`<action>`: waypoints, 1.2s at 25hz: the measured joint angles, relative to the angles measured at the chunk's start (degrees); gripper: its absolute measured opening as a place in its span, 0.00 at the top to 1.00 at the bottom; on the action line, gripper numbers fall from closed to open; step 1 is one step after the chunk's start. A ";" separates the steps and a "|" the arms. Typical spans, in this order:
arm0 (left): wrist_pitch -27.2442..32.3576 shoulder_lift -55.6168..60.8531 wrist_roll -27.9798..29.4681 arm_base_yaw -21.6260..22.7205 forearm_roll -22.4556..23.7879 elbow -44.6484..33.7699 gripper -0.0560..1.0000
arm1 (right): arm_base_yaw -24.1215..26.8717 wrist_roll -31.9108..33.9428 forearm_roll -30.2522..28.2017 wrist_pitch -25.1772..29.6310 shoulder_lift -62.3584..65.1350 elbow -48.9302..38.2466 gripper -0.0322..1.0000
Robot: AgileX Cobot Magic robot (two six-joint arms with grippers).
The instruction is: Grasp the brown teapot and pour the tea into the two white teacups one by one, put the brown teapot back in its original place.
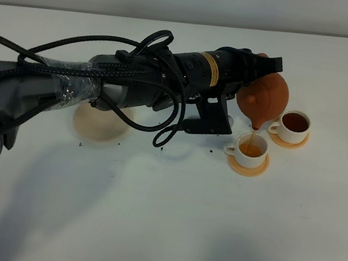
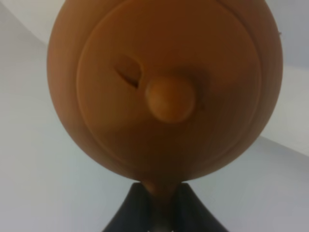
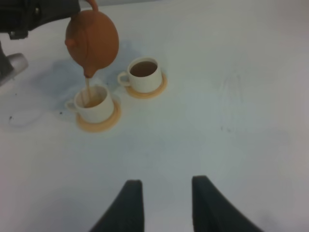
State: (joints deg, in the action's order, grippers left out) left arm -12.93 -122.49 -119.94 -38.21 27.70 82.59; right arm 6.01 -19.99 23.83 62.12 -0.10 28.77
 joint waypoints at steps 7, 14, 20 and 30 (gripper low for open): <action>-0.09 0.00 -0.02 -0.09 1.62 0.00 0.84 | 0.00 0.00 0.00 0.00 0.00 0.00 0.74; -0.09 0.00 -0.02 -0.41 2.75 0.00 0.84 | 0.00 0.00 0.00 0.00 0.00 0.00 0.74; -0.09 0.00 -0.02 -0.46 3.44 0.00 0.84 | 0.00 0.00 0.00 0.00 0.00 0.00 0.74; -0.09 0.00 -0.02 -0.46 7.18 0.00 0.84 | 0.00 0.00 0.00 0.00 0.00 0.00 0.74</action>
State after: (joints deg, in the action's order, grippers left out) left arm -13.02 -122.49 -119.96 -38.67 34.88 82.59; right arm 6.01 -19.99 23.83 62.12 -0.10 28.77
